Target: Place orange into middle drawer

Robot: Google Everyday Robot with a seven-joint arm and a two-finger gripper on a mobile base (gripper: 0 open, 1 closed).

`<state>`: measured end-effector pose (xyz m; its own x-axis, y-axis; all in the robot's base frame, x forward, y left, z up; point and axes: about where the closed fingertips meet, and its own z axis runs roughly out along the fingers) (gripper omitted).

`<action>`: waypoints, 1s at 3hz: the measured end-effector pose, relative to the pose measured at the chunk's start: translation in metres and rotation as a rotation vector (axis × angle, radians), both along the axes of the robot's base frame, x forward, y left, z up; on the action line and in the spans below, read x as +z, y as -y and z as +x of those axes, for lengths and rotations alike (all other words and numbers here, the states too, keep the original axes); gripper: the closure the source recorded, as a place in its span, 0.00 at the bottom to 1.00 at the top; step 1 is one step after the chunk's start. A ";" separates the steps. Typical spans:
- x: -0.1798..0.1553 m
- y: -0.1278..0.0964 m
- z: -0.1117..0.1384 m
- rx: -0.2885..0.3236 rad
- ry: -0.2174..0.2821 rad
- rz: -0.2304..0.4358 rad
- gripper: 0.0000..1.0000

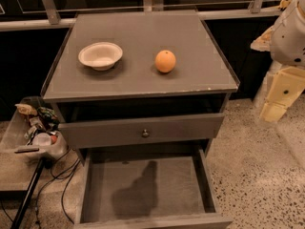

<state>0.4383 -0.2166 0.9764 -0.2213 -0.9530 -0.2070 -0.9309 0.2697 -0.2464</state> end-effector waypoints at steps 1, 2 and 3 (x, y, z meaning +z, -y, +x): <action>0.001 -0.001 0.002 0.001 0.005 0.001 0.00; 0.007 -0.012 0.025 0.008 0.040 0.048 0.00; 0.014 -0.025 0.052 0.016 0.068 0.131 0.00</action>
Offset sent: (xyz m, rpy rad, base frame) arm 0.0551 0.0253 0.0124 0.1131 -0.0721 0.0165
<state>0.4898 -0.1911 0.9901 -0.1875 -0.9200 -0.3441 -0.9177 0.2889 -0.2725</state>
